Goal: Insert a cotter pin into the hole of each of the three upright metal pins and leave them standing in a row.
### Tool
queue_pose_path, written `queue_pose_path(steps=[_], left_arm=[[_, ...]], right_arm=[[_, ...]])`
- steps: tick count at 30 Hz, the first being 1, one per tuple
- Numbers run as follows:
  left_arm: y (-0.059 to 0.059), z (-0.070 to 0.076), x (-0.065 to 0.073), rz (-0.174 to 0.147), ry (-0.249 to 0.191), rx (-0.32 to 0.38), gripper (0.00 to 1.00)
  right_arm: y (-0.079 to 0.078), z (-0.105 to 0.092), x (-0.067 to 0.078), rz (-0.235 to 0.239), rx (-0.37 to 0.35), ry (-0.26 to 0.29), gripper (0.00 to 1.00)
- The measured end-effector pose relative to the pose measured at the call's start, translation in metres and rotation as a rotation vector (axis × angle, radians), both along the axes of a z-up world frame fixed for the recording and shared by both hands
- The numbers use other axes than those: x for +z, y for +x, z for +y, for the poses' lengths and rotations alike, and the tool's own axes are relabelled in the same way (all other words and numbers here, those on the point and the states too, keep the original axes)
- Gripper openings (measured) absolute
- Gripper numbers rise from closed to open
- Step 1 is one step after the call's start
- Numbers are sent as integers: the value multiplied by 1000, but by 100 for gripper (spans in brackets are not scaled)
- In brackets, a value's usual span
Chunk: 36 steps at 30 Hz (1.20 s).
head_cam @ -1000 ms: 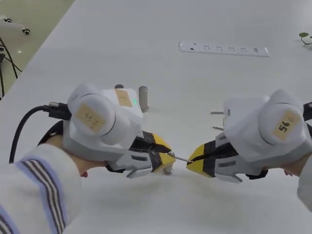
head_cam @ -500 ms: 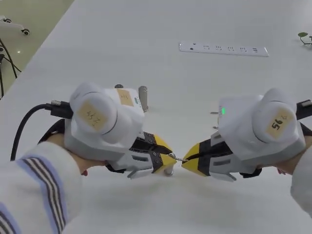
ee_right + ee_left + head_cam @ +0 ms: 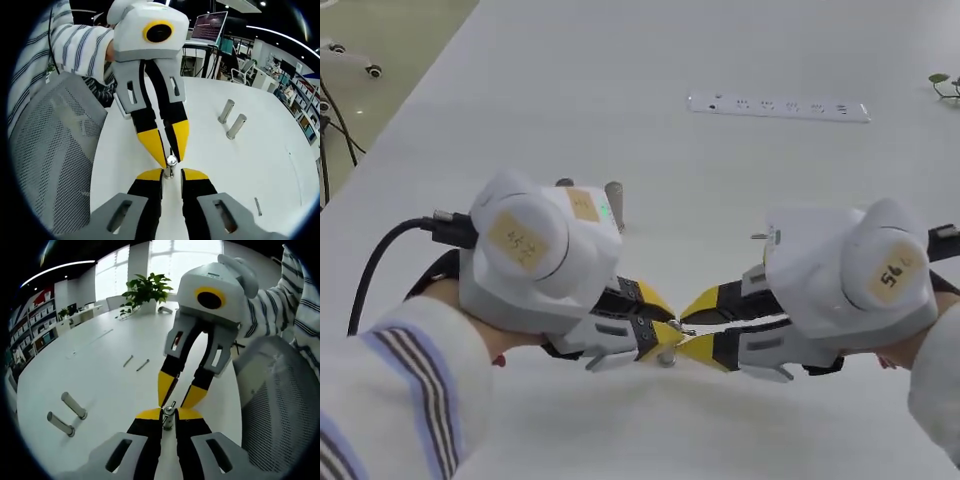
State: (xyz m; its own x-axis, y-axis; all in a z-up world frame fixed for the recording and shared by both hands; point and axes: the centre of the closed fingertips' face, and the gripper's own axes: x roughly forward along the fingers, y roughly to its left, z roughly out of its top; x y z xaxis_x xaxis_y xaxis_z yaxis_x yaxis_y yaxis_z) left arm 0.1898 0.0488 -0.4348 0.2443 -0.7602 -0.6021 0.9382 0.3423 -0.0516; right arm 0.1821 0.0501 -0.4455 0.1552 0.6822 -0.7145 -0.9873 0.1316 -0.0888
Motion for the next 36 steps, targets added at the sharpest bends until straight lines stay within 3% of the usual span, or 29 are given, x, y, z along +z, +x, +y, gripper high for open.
queue_pose_path(steps=[9,14,26,36], left_arm=[[1,2,-1,-2,3,7,6],[1,2,-1,-3,6,9,6],[0,3,-2,12,5,35,6],[0,8,5,0,-11,62,7]], right_arm=[[9,-11,0,-9,-45,-10,9],[14,-10,3,-6,-76,20,8],[15,-7,3,-4,-92,36,7],[10,-6,3,3,-102,51,9]])
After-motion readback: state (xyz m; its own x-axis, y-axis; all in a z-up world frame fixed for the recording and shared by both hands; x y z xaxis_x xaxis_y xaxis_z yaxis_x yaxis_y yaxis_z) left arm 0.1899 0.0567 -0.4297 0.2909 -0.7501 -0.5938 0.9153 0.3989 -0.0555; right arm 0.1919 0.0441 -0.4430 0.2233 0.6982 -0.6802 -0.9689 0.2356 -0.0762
